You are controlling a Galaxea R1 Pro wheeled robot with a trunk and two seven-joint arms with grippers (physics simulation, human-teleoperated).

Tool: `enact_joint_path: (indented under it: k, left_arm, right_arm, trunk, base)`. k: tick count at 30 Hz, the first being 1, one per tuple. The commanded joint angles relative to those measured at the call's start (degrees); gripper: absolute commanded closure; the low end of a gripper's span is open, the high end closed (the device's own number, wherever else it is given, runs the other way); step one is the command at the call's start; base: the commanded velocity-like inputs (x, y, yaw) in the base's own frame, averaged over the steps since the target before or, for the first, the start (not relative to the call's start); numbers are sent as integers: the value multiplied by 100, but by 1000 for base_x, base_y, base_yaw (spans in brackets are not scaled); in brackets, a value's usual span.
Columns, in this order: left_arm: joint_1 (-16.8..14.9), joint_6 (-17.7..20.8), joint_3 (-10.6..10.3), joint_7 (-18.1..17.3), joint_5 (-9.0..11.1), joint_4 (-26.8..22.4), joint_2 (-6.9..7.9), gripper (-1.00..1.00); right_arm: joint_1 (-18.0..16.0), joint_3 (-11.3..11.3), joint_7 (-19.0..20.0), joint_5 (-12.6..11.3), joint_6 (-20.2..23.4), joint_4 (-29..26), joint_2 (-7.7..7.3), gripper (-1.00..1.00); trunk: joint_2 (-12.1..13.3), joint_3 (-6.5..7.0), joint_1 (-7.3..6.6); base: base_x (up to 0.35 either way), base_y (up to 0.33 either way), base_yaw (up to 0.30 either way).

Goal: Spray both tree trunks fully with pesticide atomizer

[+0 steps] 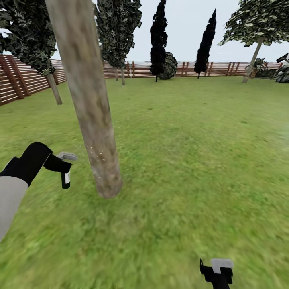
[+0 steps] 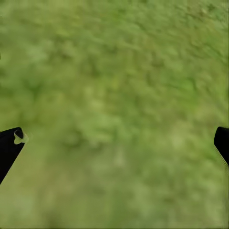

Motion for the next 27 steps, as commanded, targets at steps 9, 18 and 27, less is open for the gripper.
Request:
enact_joint_path:
  k: [9,18,27]
  left_arm:
    - [368,-18,-19,-57,-53,62,-3,100]
    - [694,-51,8,-22,-46,69,-45,100]
    - [785,-62,297,164,-34,70,-73,100]
  right_arm:
    - [-4,-40,-40,61,-12,-7,-15,-100]
    - [-3,-35,-40,61,-10,-7,-7,-100]
    - [-3,-32,-40,61,-10,-7,-6,-100]
  trunk:
    - [-2,-5,-1]
    - [-2,-5,-1]
    - [-2,-5,-1]
  base:
    - [1,-276,98]
    - [0,-277,0]
    - [0,-277,166]
